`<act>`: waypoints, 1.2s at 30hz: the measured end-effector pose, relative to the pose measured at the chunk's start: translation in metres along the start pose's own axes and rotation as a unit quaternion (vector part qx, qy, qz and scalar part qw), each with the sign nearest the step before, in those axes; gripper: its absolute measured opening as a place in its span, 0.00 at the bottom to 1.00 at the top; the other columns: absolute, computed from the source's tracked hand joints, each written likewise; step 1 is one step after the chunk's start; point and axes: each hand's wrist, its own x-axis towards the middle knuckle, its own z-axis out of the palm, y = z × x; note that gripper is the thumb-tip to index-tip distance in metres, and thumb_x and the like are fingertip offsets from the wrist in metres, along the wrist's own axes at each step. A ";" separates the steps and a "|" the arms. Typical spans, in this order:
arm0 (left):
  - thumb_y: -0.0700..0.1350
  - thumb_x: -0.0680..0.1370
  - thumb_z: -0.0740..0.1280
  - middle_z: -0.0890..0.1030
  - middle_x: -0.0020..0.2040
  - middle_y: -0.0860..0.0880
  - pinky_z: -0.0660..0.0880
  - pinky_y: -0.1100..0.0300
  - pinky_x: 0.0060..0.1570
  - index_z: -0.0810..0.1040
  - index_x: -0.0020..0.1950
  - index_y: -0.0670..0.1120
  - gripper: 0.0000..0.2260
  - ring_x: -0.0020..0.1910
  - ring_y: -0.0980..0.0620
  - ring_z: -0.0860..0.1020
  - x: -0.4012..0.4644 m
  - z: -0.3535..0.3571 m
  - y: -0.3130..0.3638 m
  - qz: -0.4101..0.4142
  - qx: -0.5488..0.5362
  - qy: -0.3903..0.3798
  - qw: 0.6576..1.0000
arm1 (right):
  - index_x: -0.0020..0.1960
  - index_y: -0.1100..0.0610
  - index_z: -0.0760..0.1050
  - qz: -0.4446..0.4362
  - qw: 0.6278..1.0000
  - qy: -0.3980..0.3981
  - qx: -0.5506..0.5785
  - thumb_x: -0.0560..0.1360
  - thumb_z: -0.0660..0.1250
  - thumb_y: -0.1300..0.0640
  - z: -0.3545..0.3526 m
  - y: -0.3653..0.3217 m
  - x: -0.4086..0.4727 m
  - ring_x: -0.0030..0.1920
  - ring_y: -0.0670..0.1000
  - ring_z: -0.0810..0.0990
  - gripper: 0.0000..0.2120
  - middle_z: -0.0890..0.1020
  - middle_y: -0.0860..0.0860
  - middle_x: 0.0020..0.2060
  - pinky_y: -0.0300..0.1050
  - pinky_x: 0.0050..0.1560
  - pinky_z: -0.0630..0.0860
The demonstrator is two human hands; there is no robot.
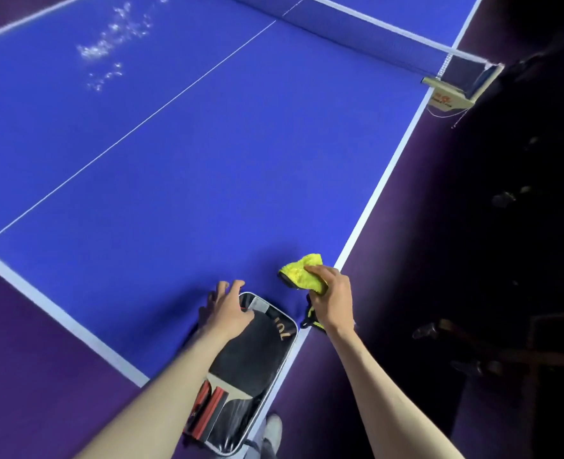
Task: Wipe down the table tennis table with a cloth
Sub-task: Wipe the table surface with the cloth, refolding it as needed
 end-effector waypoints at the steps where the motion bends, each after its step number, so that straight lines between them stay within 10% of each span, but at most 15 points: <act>1: 0.52 0.79 0.65 0.63 0.71 0.52 0.68 0.47 0.63 0.64 0.74 0.56 0.24 0.68 0.44 0.65 0.011 0.002 0.006 0.008 -0.005 0.019 1.000 | 0.61 0.49 0.84 -0.012 1.000 -0.005 -0.014 0.65 0.70 0.72 0.013 0.001 0.013 0.55 0.55 0.81 0.29 0.84 0.49 0.56 0.44 0.59 0.74; 5: 0.52 0.82 0.62 0.63 0.74 0.52 0.68 0.48 0.63 0.64 0.75 0.54 0.22 0.70 0.45 0.65 0.052 0.006 0.024 0.010 -0.007 0.057 0.998 | 0.77 0.45 0.72 -0.062 0.985 -0.127 -0.103 0.74 0.65 0.64 0.058 0.006 0.033 0.81 0.53 0.60 0.33 0.68 0.49 0.79 0.55 0.79 0.56; 12: 0.54 0.83 0.61 0.61 0.80 0.48 0.66 0.44 0.69 0.65 0.78 0.53 0.23 0.74 0.42 0.65 0.087 0.013 0.033 -0.021 0.048 0.111 0.992 | 0.83 0.36 0.48 -0.187 0.927 -0.184 -0.270 0.86 0.48 0.37 0.051 0.047 0.074 0.84 0.48 0.44 0.26 0.50 0.40 0.84 0.64 0.82 0.48; 17: 0.49 0.80 0.68 0.70 0.76 0.41 0.74 0.38 0.64 0.74 0.74 0.49 0.21 0.67 0.35 0.74 0.122 0.023 0.060 0.026 0.037 0.197 0.979 | 0.83 0.39 0.54 -0.193 0.930 -0.148 -0.276 0.87 0.52 0.38 0.038 0.070 0.145 0.84 0.51 0.48 0.26 0.55 0.42 0.84 0.65 0.82 0.48; 28: 0.45 0.81 0.61 0.57 0.83 0.47 0.60 0.40 0.75 0.64 0.80 0.55 0.27 0.81 0.42 0.55 0.165 0.027 0.142 -0.160 -0.057 0.203 0.964 | 0.82 0.40 0.59 -0.137 0.950 -0.141 -0.244 0.87 0.50 0.40 -0.028 0.141 0.367 0.84 0.54 0.47 0.24 0.58 0.47 0.84 0.66 0.81 0.47; 36: 0.43 0.83 0.58 0.45 0.84 0.54 0.53 0.43 0.79 0.53 0.82 0.61 0.30 0.82 0.48 0.45 0.158 0.015 0.149 -0.176 -0.094 0.138 0.970 | 0.81 0.45 0.64 -0.248 0.937 -0.198 -0.146 0.84 0.62 0.52 0.009 0.098 0.220 0.84 0.54 0.54 0.26 0.59 0.50 0.83 0.60 0.81 0.55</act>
